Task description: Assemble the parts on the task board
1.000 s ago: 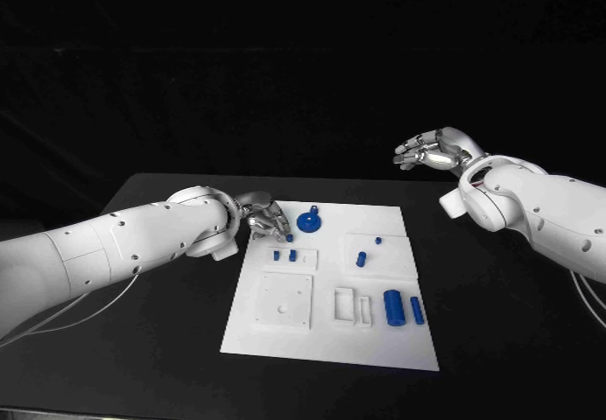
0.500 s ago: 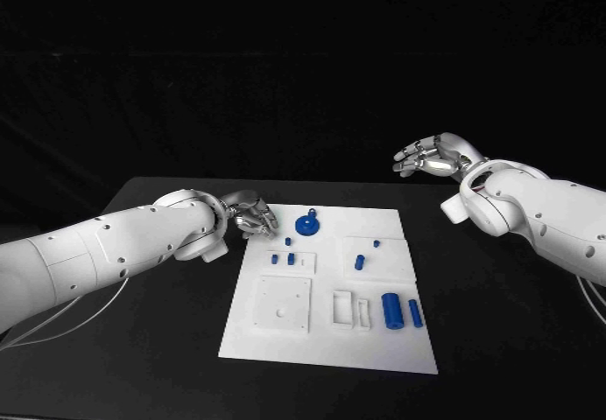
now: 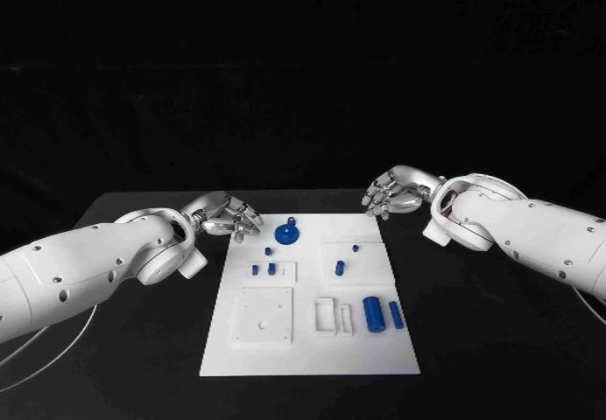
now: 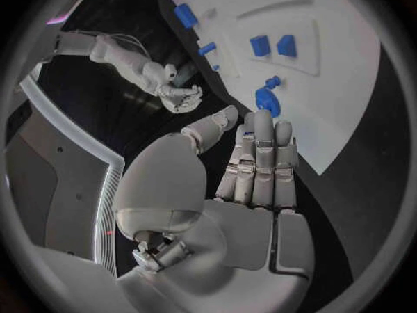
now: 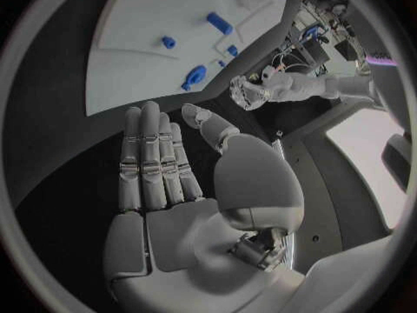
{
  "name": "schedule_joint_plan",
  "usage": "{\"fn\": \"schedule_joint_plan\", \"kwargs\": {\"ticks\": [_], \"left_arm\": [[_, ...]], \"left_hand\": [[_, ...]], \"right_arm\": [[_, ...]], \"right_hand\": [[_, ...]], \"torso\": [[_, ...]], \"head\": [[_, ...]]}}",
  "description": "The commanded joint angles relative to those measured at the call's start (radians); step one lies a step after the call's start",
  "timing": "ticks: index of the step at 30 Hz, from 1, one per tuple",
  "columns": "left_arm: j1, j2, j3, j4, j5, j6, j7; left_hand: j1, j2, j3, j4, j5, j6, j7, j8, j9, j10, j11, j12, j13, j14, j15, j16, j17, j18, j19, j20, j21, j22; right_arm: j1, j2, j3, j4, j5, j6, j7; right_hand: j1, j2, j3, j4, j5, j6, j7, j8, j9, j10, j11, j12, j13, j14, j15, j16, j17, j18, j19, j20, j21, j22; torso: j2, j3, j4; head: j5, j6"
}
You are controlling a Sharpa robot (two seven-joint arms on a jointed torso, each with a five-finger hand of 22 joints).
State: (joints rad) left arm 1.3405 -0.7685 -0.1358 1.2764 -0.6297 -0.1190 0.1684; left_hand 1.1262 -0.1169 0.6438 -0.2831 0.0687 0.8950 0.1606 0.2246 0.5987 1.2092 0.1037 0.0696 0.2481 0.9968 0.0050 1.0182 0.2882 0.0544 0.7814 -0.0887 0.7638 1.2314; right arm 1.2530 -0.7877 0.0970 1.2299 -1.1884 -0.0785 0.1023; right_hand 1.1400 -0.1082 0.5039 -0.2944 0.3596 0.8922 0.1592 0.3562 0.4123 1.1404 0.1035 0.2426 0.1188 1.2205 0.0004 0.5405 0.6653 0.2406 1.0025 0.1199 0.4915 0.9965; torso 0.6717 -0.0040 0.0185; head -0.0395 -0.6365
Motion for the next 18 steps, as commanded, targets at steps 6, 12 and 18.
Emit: {"fn": "schedule_joint_plan", "kwargs": {"ticks": [6, 12, 18], "left_arm": [[0.002, -0.013, 0.0, 0.038, 0.436, -0.003, 0.134], [0.002, -0.022, 0.0, 0.065, 0.465, -0.014, 0.165], [0.002, -0.027, -0.001, 0.075, 0.458, -0.029, 0.179]], "left_hand": [[-0.029, 0.012, -0.052, -0.003, -0.003, -0.028, 0.005, 0.013, -0.007, -0.024, 0.017, -0.003, -0.011, -0.057, 0.059, -0.225, -0.059, -0.02, -0.07, 0.05, -0.104, -0.044], [-0.034, 0.013, -0.068, -0.004, -0.003, -0.038, 0.009, 0.012, -0.012, -0.034, 0.021, -0.004, -0.018, -0.096, 0.085, -0.277, -0.071, -0.018, -0.103, 0.073, -0.125, -0.045], [-0.039, 0.009, -0.105, -0.003, -0.002, -0.066, 0.011, 0.005, -0.024, -0.12, 0.041, -0.005, -0.061, -0.232, 0.157, -0.411, -0.113, -0.009, -0.224, 0.148, -0.194, -0.053]], "right_arm": [[-0.011, -0.009, -0.028, 0.09, -0.341, 0.011, -0.1], [-0.011, -0.006, -0.054, 0.126, -0.432, -0.049, -0.138], [-0.011, -0.003, -0.078, 0.144, -0.496, -0.076, -0.17]], "right_hand": [[0.003, -0.023, -0.019, 0.0, -0.069, 0.014, -0.003, -0.001, 0.002, 0.017, -0.003, -0.031, 0.004, 0.029, -0.008, 0.022, 0.063, 0.021, 0.056, -0.025, 0.026, 0.008], [0.002, -0.032, -0.024, 0.001, -0.088, 0.019, -0.005, -0.001, 0.003, 0.028, -0.007, -0.035, 0.007, 0.039, -0.013, 0.034, 0.08, 0.021, 0.07, -0.033, 0.037, 0.014], [0.017, -0.058, 0.006, 0.004, -0.115, 0.014, -0.001, -0.011, -0.001, 0.026, -0.004, -0.057, 0.007, 0.04, -0.011, 0.034, 0.1, 0.021, 0.074, -0.035, 0.044, 0.02]], "torso": [[-0.002, 0.0016, -0.0003], [-0.002, 0.0006, -0.0003], [-0.001, 0.0003, -0.0003]], "head": [[-0.012, 0.013], [-0.018, 0.02], [-0.021, 0.021]]}}
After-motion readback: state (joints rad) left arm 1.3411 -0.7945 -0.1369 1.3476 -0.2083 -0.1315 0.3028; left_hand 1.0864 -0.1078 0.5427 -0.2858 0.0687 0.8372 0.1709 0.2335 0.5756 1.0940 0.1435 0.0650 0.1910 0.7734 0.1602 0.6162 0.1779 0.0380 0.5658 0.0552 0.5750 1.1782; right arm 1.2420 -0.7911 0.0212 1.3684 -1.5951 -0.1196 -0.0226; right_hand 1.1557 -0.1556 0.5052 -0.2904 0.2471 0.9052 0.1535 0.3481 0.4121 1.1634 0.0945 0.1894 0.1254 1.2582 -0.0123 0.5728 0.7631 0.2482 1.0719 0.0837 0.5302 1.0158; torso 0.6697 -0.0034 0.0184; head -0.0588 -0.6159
